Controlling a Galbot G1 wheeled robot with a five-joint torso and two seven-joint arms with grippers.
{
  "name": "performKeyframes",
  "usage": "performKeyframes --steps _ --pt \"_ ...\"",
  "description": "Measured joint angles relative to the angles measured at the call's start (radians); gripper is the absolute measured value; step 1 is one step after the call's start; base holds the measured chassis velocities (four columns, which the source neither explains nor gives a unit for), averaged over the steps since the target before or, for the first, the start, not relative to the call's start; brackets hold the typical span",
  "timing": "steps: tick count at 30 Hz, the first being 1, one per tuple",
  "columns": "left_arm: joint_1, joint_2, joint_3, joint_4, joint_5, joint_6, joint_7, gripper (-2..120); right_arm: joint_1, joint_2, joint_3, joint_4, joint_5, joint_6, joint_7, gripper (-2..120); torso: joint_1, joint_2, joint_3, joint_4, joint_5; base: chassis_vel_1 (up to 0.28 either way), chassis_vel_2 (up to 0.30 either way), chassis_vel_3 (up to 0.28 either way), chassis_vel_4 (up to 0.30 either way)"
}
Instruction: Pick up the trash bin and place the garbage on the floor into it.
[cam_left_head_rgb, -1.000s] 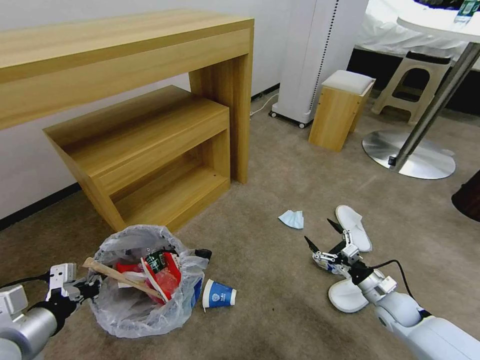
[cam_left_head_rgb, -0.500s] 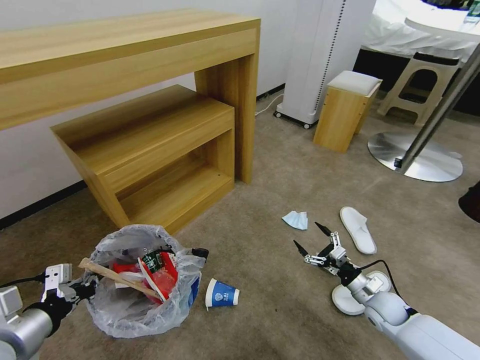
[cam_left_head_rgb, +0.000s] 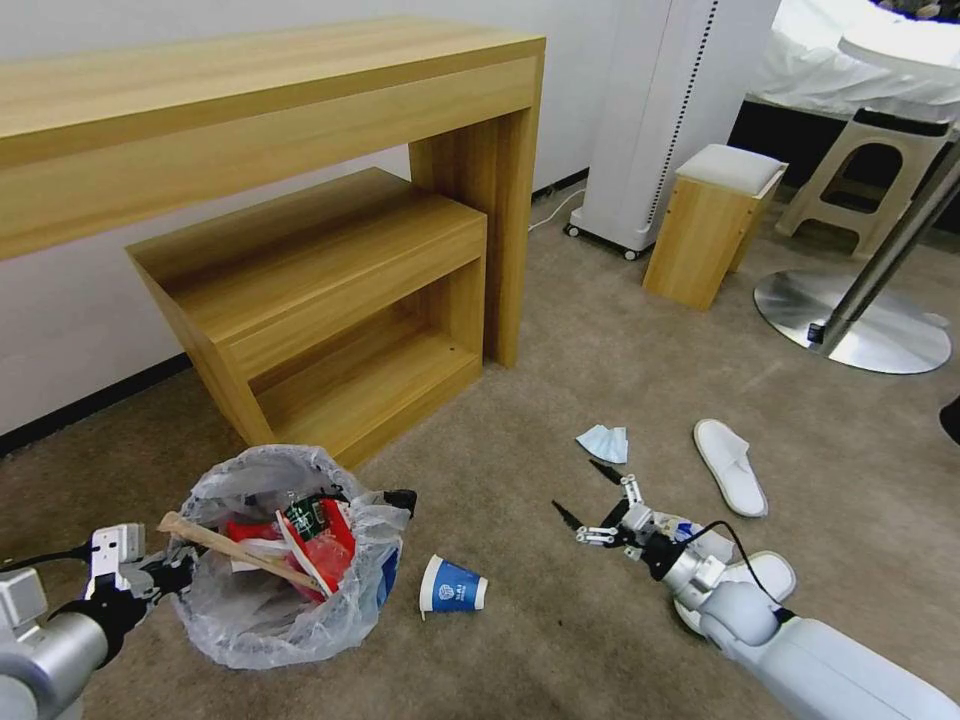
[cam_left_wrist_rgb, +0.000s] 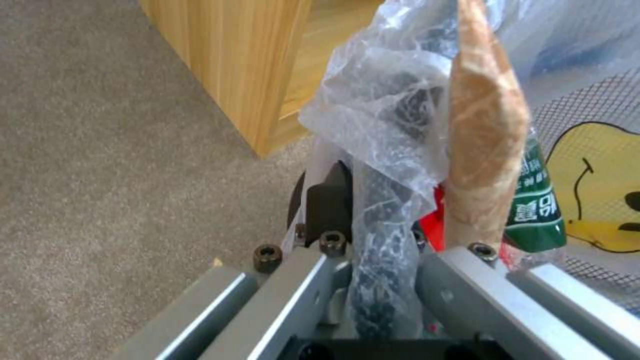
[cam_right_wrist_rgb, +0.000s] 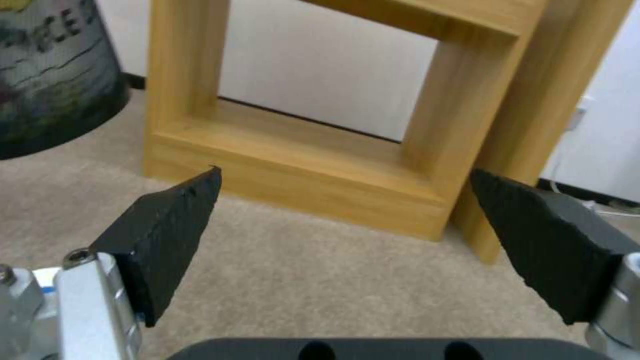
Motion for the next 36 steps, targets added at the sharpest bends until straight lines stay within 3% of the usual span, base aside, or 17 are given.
performKeyframes --steps 15,36 --pt "-0.005 -0.013 0.011 -0.003 0.008 0.0 -0.005 0 0.136 -0.01 -0.247 -0.029 0.006 0.002 -0.035 100 0.0 0.0 0.0 0.0001 0.0001 0.0 0.0 0.0 0.0" --pt "0.008 -0.016 -0.018 -0.017 0.0 0.005 -0.003 0 0.2 0.021 -0.402 -0.089 0.008 0.002 -0.056 100 0.0 0.0 0.0 0.0 0.0 0.0 0.0 0.0 0.0"
